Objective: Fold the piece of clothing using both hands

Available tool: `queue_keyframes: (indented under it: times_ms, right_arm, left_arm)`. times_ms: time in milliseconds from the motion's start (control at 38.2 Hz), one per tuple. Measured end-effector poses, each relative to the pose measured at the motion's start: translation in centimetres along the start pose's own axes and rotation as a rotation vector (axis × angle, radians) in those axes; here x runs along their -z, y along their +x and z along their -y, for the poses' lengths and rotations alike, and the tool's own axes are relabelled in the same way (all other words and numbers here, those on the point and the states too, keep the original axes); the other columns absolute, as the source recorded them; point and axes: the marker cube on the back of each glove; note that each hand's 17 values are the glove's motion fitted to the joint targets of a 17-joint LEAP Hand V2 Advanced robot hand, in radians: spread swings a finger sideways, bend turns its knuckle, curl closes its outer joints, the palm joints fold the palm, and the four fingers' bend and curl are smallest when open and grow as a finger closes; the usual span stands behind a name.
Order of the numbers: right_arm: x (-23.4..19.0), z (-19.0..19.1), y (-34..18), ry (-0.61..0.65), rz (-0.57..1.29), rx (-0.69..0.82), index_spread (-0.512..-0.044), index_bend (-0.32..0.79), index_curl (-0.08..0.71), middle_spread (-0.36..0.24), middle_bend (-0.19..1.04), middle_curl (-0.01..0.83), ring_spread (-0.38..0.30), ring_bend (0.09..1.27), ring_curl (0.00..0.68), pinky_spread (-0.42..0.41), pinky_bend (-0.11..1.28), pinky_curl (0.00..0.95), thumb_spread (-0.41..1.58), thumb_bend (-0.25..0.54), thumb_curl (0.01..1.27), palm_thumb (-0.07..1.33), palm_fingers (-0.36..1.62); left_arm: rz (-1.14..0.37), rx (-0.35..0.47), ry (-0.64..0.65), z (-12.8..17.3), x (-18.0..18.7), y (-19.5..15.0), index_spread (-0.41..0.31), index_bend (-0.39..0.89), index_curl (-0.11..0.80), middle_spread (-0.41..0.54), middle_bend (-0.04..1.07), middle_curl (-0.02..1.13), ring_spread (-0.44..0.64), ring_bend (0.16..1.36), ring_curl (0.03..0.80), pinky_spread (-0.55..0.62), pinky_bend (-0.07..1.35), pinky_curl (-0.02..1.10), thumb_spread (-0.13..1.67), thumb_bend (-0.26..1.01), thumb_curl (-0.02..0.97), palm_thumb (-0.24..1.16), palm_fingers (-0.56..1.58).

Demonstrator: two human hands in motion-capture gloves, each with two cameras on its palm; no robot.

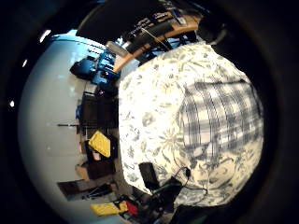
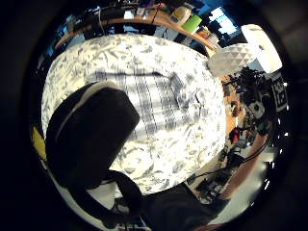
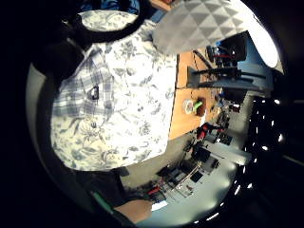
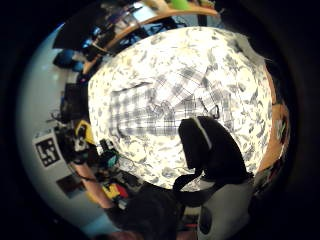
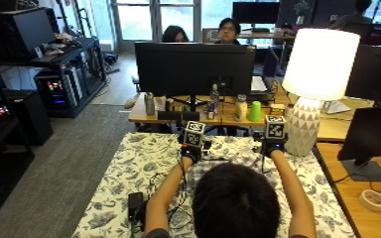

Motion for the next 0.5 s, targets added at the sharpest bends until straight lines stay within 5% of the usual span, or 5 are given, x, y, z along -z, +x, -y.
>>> queue_keyframes:
  times_ms: [105,262,393,498]
  right_arm:
    - [-1.9,-1.2,0.6,-0.048,0.057,-0.054,-0.325,0.02,0.251,-0.074,0.21,0.47,-0.076,0.58,0.441,0.056,0.59,0.428,1.11,-0.054,0.48,0.68,0.6]
    - [-8.2,-1.3,1.0,-0.219,0.162,-0.149,-0.351,0.03,0.201,-0.061,0.19,0.456,-0.036,0.6,0.432,0.052,0.68,0.44,1.15,-0.031,0.43,0.64,0.62]
    - [-13.9,-0.7,0.8,-0.334,0.184,-0.251,-0.371,0.04,0.179,-0.025,0.17,0.439,0.014,0.57,0.435,0.088,0.76,0.462,1.17,-0.023,0.41,0.63,0.48]
    - [-16.5,0.2,0.3,-0.323,0.176,-0.278,-0.334,0.0,0.136,0.009,0.15,0.417,0.049,0.61,0.43,0.109,0.84,0.465,1.19,-0.026,0.38,0.61,0.4]
  left_arm:
    - [0.076,0.115,-0.012,-0.8,-2.0,-0.3,-0.056,0.15,0.338,0.097,0.14,0.48,0.02,0.78,0.451,0.1,0.6,0.55,1.23,-0.01,0.152,0.03,0.06]
    - [0.008,0.189,-0.369,-3.4,-8.5,1.0,-0.078,0.15,0.334,0.112,0.14,0.44,0.07,0.74,0.424,0.16,0.62,0.52,1.21,-0.01,0.167,0.05,0.08]
    - [-0.013,0.25,-0.499,-3.8,-13.3,1.2,-0.093,0.14,0.328,0.165,0.11,0.39,0.15,0.72,0.411,0.24,0.69,0.52,1.2,-0.02,0.171,0.05,0.0]
    - [-0.012,0.267,-0.569,-4.0,-15.5,1.2,-0.098,0.12,0.311,0.202,0.12,0.36,0.22,0.72,0.394,0.29,0.73,0.5,1.2,-0.02,0.173,0.04,-0.03]
